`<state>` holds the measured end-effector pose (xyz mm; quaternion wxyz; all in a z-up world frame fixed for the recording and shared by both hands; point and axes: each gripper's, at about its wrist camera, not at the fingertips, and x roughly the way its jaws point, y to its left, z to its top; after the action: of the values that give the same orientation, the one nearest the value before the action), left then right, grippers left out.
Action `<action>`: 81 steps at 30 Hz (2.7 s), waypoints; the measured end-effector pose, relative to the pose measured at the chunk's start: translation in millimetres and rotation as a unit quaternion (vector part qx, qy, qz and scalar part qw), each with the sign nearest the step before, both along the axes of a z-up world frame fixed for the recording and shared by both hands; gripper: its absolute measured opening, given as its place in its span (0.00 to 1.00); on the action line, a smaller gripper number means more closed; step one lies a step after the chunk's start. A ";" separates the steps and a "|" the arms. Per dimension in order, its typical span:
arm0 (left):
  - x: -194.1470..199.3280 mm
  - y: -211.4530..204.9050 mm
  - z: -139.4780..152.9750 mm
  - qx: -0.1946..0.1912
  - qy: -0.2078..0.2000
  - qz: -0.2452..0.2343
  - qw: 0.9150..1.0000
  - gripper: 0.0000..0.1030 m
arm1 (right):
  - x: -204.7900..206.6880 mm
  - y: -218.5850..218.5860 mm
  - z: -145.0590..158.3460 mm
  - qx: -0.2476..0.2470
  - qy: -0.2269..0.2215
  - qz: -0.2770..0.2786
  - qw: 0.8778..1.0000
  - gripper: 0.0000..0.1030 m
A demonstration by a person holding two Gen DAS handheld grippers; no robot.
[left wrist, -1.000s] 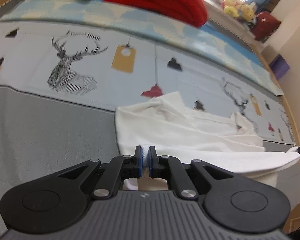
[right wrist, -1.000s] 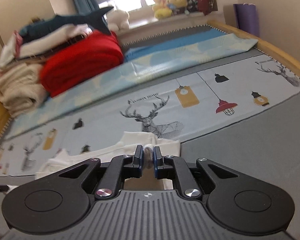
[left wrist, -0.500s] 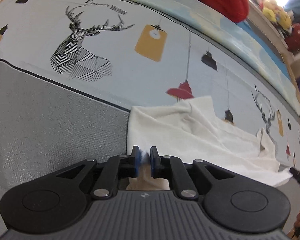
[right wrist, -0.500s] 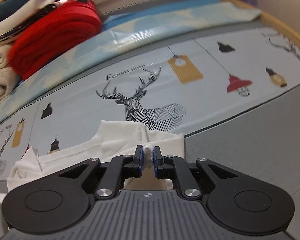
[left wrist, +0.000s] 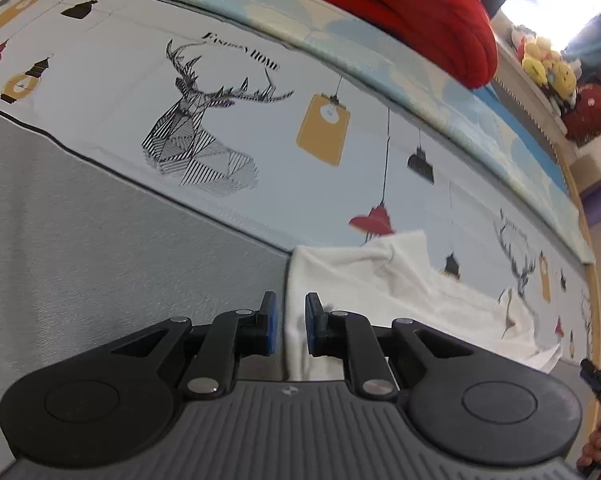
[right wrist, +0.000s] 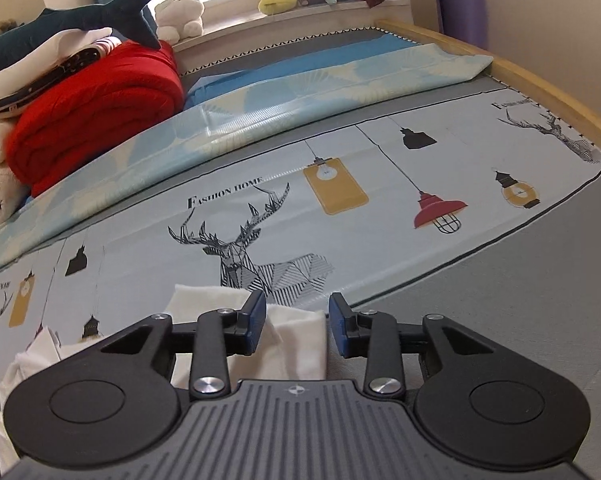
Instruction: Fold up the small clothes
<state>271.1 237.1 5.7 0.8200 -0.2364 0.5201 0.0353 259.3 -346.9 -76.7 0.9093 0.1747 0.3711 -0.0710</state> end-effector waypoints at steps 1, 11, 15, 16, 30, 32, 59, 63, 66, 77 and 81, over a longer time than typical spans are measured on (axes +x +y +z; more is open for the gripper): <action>-1.6 -0.3 -1.8 0.004 0.007 -0.009 1.000 0.15 | -2.4 -0.1 -0.5 0.003 0.001 0.004 1.000 0.35; -7.4 -33.1 -25.1 0.053 0.051 -0.121 0.990 0.36 | -2.9 22.9 -26.2 -0.023 0.031 0.081 0.996 0.37; 1.9 -43.9 -34.2 0.068 0.056 -0.133 0.987 0.36 | 8.1 30.3 -37.6 -0.041 0.040 0.105 0.993 0.37; 4.9 -47.1 -37.8 0.081 0.060 -0.133 0.986 0.36 | 11.7 30.5 -41.7 -0.045 0.044 0.107 0.992 0.38; 51.5 -75.2 -53.0 0.067 0.025 -0.124 0.990 0.35 | 58.8 32.7 -69.2 -0.011 0.048 0.120 0.992 0.40; 55.2 -75.9 -56.7 0.065 0.029 -0.122 0.990 0.34 | 62.9 36.6 -71.4 -0.009 0.051 0.124 0.991 0.40; 69.8 -83.0 -19.8 0.107 -0.095 -0.072 0.987 0.05 | 63.2 18.0 -32.5 -0.016 -0.053 0.023 0.998 0.05; 76.5 -93.9 -14.0 0.125 -0.119 -0.061 0.983 0.05 | 67.3 16.9 -31.8 -0.029 -0.062 0.000 0.998 0.05; 81.1 -98.9 -14.5 0.147 -0.121 -0.050 0.980 0.06 | 73.5 20.0 -35.8 -0.040 -0.057 -0.004 0.998 0.06; 88.6 -70.1 -23.0 0.176 -0.079 0.003 0.981 0.12 | 92.4 28.9 -47.4 -0.051 0.005 0.029 0.998 0.19; 77.2 -53.0 -15.7 0.082 -0.062 0.000 0.995 0.17 | 79.9 9.1 -34.9 -0.030 0.002 0.029 0.999 0.26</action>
<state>348.3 184.2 -10.0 0.8673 -0.1702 0.4635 0.0635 339.2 -337.8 -111.5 0.9151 0.1361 0.3754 -0.0559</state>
